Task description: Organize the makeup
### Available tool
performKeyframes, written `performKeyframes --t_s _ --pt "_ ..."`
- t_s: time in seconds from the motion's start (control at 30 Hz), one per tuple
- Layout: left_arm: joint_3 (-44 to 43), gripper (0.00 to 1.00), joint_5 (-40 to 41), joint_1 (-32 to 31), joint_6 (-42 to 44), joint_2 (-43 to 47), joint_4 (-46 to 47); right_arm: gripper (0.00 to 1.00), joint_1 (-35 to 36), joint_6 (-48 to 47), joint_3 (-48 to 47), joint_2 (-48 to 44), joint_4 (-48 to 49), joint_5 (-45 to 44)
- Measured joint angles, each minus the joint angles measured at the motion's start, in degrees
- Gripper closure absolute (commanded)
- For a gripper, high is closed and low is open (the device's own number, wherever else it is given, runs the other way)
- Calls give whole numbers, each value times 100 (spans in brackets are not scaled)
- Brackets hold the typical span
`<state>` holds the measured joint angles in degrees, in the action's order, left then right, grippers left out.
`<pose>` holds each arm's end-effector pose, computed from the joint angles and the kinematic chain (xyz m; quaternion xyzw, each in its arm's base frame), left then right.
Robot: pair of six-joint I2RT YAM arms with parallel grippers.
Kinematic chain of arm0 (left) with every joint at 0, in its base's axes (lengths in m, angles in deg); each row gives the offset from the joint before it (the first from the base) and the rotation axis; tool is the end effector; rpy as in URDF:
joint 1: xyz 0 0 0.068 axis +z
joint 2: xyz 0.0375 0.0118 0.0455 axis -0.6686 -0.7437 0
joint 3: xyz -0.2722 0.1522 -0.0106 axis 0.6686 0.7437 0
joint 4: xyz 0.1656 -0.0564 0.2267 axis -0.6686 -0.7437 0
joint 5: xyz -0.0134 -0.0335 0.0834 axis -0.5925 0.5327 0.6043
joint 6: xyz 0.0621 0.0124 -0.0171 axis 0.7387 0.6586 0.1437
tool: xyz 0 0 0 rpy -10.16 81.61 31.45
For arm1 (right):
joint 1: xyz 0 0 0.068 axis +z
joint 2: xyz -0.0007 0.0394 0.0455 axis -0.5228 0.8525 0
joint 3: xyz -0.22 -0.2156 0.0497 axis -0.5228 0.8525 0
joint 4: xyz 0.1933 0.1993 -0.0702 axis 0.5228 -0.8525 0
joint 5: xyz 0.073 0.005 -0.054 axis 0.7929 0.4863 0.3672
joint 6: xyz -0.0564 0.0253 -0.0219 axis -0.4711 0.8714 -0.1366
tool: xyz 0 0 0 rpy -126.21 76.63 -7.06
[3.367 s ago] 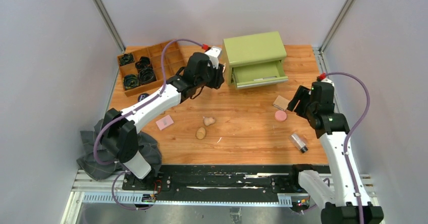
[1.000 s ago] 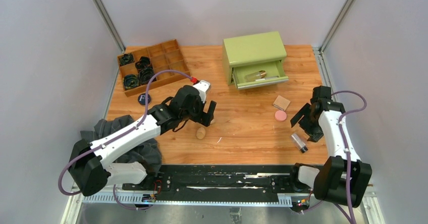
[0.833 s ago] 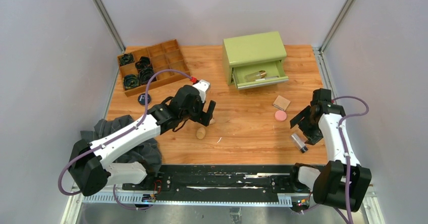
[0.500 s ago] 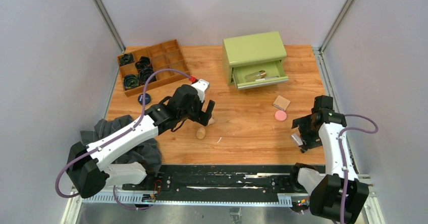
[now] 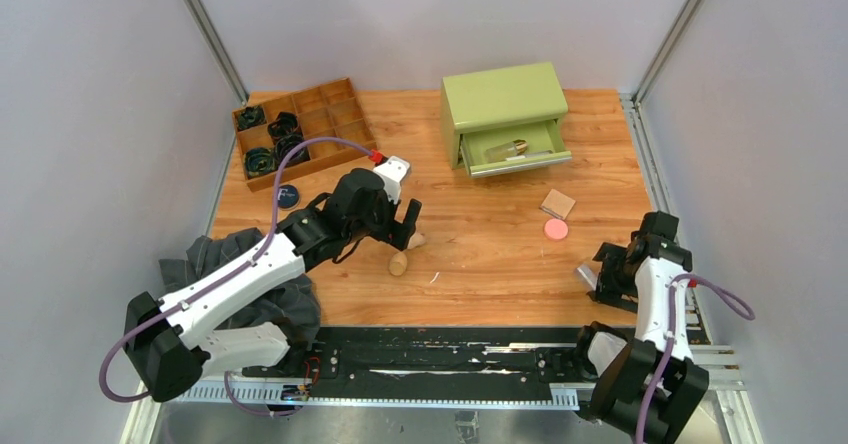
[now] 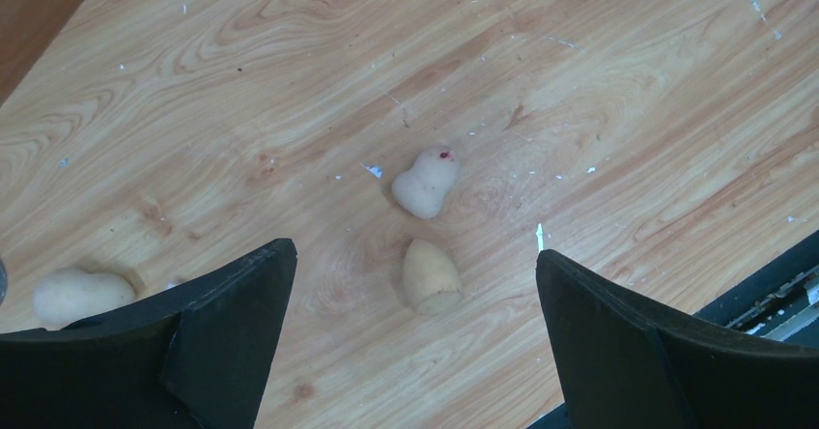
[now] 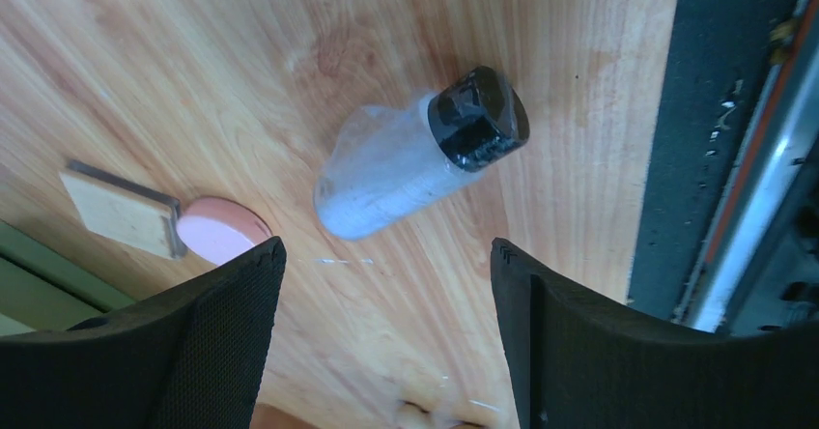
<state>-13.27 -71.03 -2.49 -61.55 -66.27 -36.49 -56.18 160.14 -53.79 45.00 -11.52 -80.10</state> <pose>0.1952 -0.1808 0.3210 0.2267 0.8625 -0.1478 0.4276 0.1459 -0.0654 0.2138 0.7850 0.5974 0.0883 0.1382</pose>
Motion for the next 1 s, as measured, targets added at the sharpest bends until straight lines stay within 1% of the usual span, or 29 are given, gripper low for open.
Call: performKeyframes --t_s 0.23,0.3,0.37,0.4,0.5,0.53,0.57,0.63,0.67,0.77,0.8,0.87,0.93,1.0 --pt "0 0 -50 0 31 39 -7 24 -297 564 328 461 575 243" --pt "2 0 -55 0 46 46 -7 29 -319 678 332 509 702 234" --pt "15 0 -55 0 68 76 -7 38 -367 807 365 546 841 199" --pt "17 0 -55 0 68 83 -7 40 -380 841 391 575 894 181" --pt "37 0 -50 0 90 107 -7 43 -393 968 522 772 1058 166" --pt "44 0 -46 0 96 109 -7 46 -396 988 570 861 1110 168" --pt "52 0 -46 0 103 109 -9 54 -402 1001 625 955 1172 173" --pt "55 0 -42 0 105 109 -22 73 -411 1008 680 1051 1235 208" --pt "55 0 -42 0 105 109 -22 82 -411 992 691 1049 1255 208" --pt "55 0 -39 0 105 107 -24 97 -422 957 706 1021 1368 205" --pt "55 0 -39 0 105 107 -24 99 -428 868 706 1008 1410 190" --pt "55 0 -33 0 105 107 -26 99 -428 577 691 955 1478 205" --pt "52 0 -11 0 103 107 -26 99 -428 74 531 935 1532 291" --pt "28 0 15 0 83 79 -61 99 -426 -509 175 977 1580 479"
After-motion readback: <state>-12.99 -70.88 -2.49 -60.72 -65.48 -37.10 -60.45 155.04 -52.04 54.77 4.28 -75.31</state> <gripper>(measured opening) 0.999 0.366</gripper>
